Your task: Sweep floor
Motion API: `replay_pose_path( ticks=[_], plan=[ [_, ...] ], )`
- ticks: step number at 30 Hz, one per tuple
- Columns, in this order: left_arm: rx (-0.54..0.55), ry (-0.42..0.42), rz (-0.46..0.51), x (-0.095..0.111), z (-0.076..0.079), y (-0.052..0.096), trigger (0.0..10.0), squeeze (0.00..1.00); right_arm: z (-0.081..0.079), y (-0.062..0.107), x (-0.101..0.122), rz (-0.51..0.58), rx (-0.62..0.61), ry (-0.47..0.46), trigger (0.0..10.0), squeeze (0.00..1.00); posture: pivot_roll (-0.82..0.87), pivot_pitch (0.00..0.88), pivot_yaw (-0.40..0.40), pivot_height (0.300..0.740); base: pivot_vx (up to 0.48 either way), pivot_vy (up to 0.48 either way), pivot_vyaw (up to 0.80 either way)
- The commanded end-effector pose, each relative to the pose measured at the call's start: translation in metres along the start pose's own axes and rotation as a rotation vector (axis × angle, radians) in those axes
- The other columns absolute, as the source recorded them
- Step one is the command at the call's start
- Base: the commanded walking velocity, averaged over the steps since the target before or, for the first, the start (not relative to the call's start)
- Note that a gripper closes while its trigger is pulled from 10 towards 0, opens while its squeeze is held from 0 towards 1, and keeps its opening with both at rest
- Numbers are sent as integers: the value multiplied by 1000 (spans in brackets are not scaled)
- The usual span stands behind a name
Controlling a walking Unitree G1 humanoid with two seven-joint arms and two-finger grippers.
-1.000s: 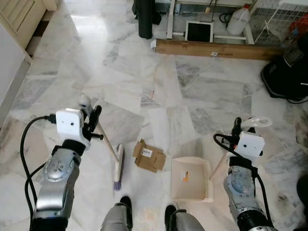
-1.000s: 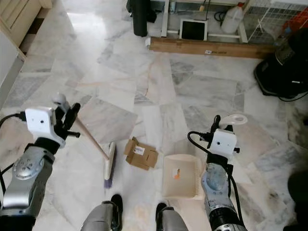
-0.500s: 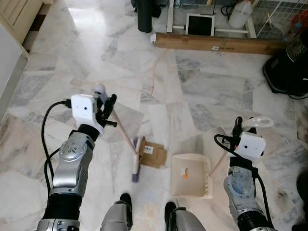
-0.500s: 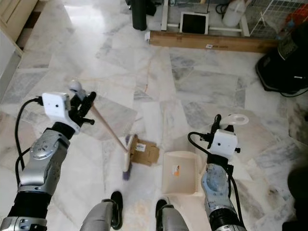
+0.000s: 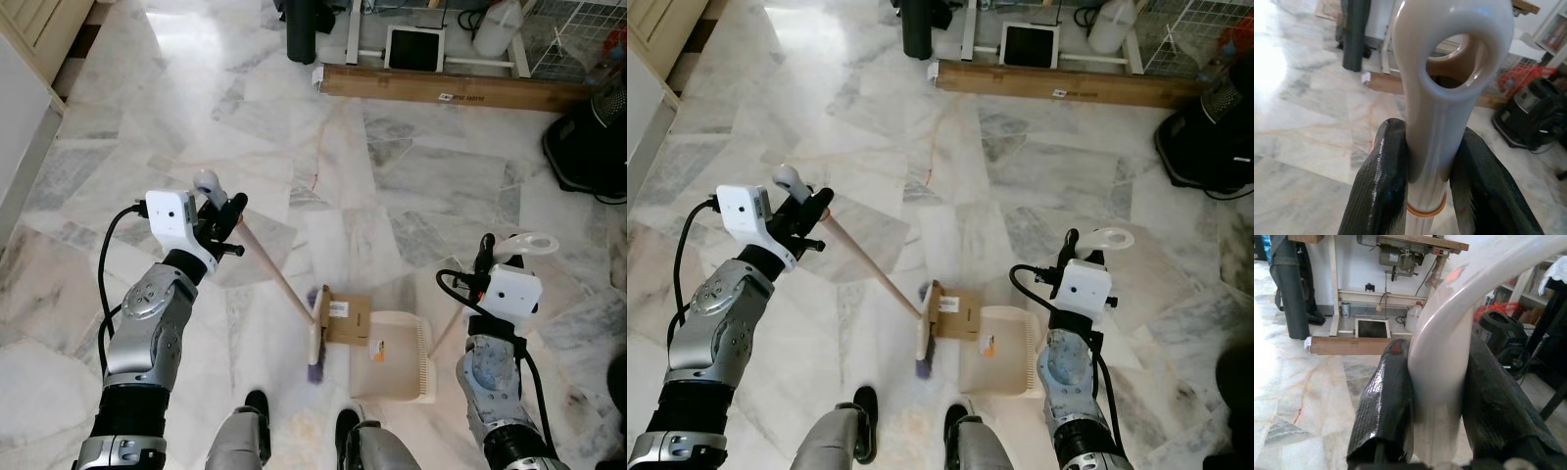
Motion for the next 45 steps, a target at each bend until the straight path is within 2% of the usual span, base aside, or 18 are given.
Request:
replay_pose_path(
  ticks=[1, 6, 10, 15, 19, 22, 27, 32, 33, 38, 39, 43, 45],
  plan=[
    [-59, 51, -34, -7, 8, 1, 10000, 0, -3, 11, -14, -66, 27, 23, 10000, 0, 224, 364, -9, 740, 0, 0, 0],
    [-125, 102, -47, -3, 19, -1, 10000, 0, -1, 11, -16, -80, 24, 36, 10000, 0, 230, 360, -9, 740, 0, 0, 0],
    [-190, 93, -73, 1, 25, -1, 10000, 0, -1, 8, -16, -88, 6, 26, 10000, 0, 238, 348, -5, 740, 0, 0, 0],
    [-214, 96, -84, 4, 26, -3, 10000, 0, 0, 3, -14, -91, -22, 4, 10000, 0, 243, 336, -3, 740, 0, 0, 0],
    [-261, 94, -106, 5, 32, -4, 10000, 0, 4, -4, -11, -102, -67, -44, 10000, 0, 250, 316, -2, 740, 0, 0, 0],
    [-289, 48, -133, 6, 35, -6, 10000, 0, 11, -15, -3, -91, -143, -123, 10000, 0, 260, 275, -1, 740, 0, 0, 0],
    [-297, -27, -144, 8, 35, -12, 10000, 0, 21, -28, 5, -72, -225, -198, 10000, 0, 260, 237, -1, 740, 0, 0, 0],
    [-258, -80, -106, 13, 30, -20, 10000, 0, 25, -37, 14, -43, -267, -245, 10000, 0, 251, 193, 0, 740, 0, 0, 0],
    [-222, -116, -73, 19, 26, -23, 10000, 0, 27, -39, 17, -31, -276, -261, 10000, 0, 250, 181, -1, 740, 0, 0, 0],
    [-205, -165, -41, 27, 25, -28, 10000, 0, 29, -42, 19, -30, -289, -295, 10000, 0, 247, 160, -3, 740, 0, 0, 0],
    [-218, -274, -57, 27, 26, -28, 10000, 0, 29, -44, 18, -38, -296, -342, 10000, 0, 247, 141, -6, 740, 0, 0, 0],
    [-249, -340, -60, 30, 27, -28, 10000, 0, 28, -49, 23, -26, -289, -360, 10000, 0, 242, 122, -11, 740, 0, 0, 0],
    [-240, -407, -66, 32, 22, -28, 10000, 0, 28, -53, 26, -17, -291, -375, 10000, 0, 239, 111, -14, 740, 0, 0, 0]
  ],
)
Point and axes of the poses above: a point about 5 cm out from each wrist's last joint towards the gripper, its own y axis pointing back from the gripper into the wrist, its own x axis along the axis of the wrist's last joint, z = x × y, the point moved 2 cm from there along -y, pointing out of the wrist towards the gripper, and after that the axes turned 10 degrees about y, right-handed, at the moved point
